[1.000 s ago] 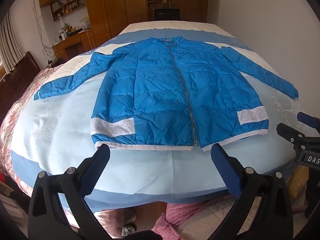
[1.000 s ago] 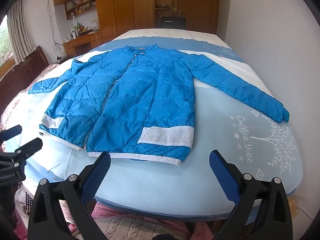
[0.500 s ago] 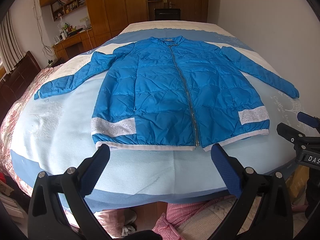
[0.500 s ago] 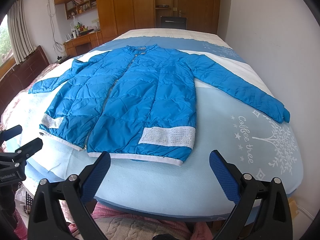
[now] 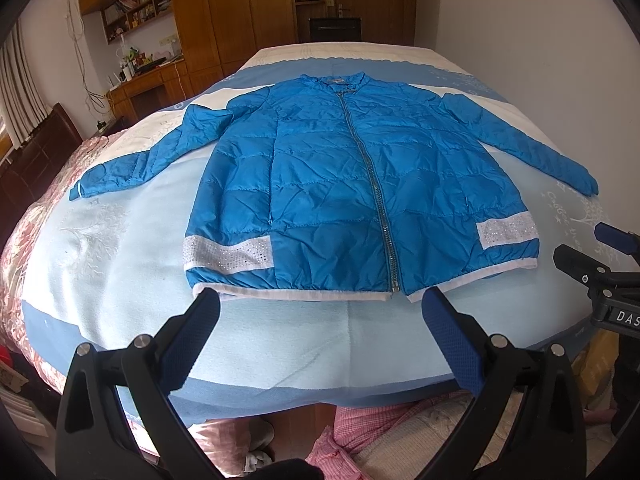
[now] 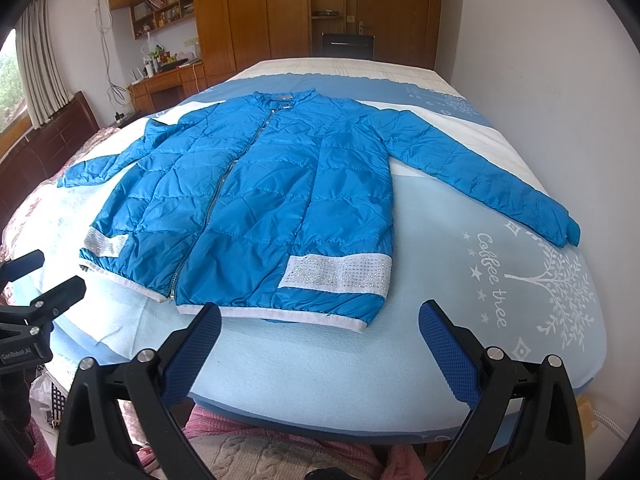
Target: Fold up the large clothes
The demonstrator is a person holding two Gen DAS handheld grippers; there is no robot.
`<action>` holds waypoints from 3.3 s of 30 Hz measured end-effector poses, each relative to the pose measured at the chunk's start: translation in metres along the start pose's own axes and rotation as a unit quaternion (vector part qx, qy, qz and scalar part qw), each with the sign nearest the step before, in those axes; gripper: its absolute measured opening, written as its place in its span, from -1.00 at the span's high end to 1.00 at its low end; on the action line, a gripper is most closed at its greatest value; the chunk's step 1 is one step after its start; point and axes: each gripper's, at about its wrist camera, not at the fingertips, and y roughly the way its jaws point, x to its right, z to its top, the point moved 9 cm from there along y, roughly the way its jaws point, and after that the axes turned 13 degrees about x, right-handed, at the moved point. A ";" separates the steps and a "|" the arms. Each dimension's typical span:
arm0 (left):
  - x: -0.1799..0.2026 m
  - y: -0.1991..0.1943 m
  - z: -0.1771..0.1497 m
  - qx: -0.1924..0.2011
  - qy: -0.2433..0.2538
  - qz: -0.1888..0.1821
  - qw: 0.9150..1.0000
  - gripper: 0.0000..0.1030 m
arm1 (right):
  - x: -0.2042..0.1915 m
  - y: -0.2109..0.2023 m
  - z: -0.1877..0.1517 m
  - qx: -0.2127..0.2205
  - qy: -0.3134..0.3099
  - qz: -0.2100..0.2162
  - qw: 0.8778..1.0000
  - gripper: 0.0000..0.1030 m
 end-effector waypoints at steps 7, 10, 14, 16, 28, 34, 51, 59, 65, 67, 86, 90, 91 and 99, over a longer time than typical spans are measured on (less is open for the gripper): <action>0.001 -0.001 0.004 0.001 0.001 0.001 1.000 -0.94 | 0.000 0.001 0.000 -0.001 0.000 0.001 1.000 -0.92; -0.002 -0.001 0.004 0.001 0.001 0.001 1.000 -0.94 | 0.000 0.001 0.000 -0.001 0.000 0.001 1.000 -0.92; 0.003 0.001 0.003 0.002 0.002 0.002 1.000 -0.94 | 0.000 0.001 -0.001 -0.001 0.000 0.001 1.000 -0.92; 0.002 0.000 0.004 0.003 0.002 0.002 1.000 -0.94 | 0.000 0.001 -0.001 -0.001 0.000 0.001 1.000 -0.92; 0.005 0.000 0.002 0.005 0.005 0.002 1.000 -0.94 | 0.000 0.000 -0.001 0.000 0.001 0.001 1.000 -0.92; 0.005 -0.001 0.003 0.005 0.005 0.003 1.000 -0.94 | 0.004 0.000 -0.002 0.000 0.001 0.002 1.000 -0.92; 0.012 0.004 0.009 0.002 0.015 0.003 1.000 -0.94 | 0.003 0.008 0.000 -0.002 0.011 0.011 1.000 -0.92; 0.026 0.043 0.026 -0.018 0.012 -0.043 0.999 -0.94 | 0.045 0.036 0.013 -0.014 0.076 0.040 0.996 -0.92; 0.056 0.099 0.061 -0.058 0.003 -0.086 0.995 -0.94 | 0.118 0.064 0.035 -0.016 0.150 0.033 0.988 -0.91; 0.069 0.118 0.075 -0.063 0.016 -0.087 0.994 -0.94 | 0.154 0.070 0.043 -0.011 0.170 0.009 0.985 -0.91; 0.239 0.290 0.191 -0.118 0.022 -0.198 0.973 -0.85 | 0.393 0.130 0.000 -0.104 0.408 -0.062 0.905 -0.91; 0.256 0.309 0.196 -0.129 0.015 -0.209 0.969 -0.85 | 0.404 0.140 -0.008 -0.105 0.431 -0.043 0.895 -0.91; 0.261 0.316 0.198 -0.131 0.015 -0.210 0.969 -0.82 | 0.403 0.143 -0.008 -0.104 0.436 -0.035 0.894 -0.90; 0.275 0.354 0.191 -0.161 -0.003 -0.218 0.963 -0.39 | 0.411 0.164 -0.003 -0.100 0.448 -0.036 0.887 -0.78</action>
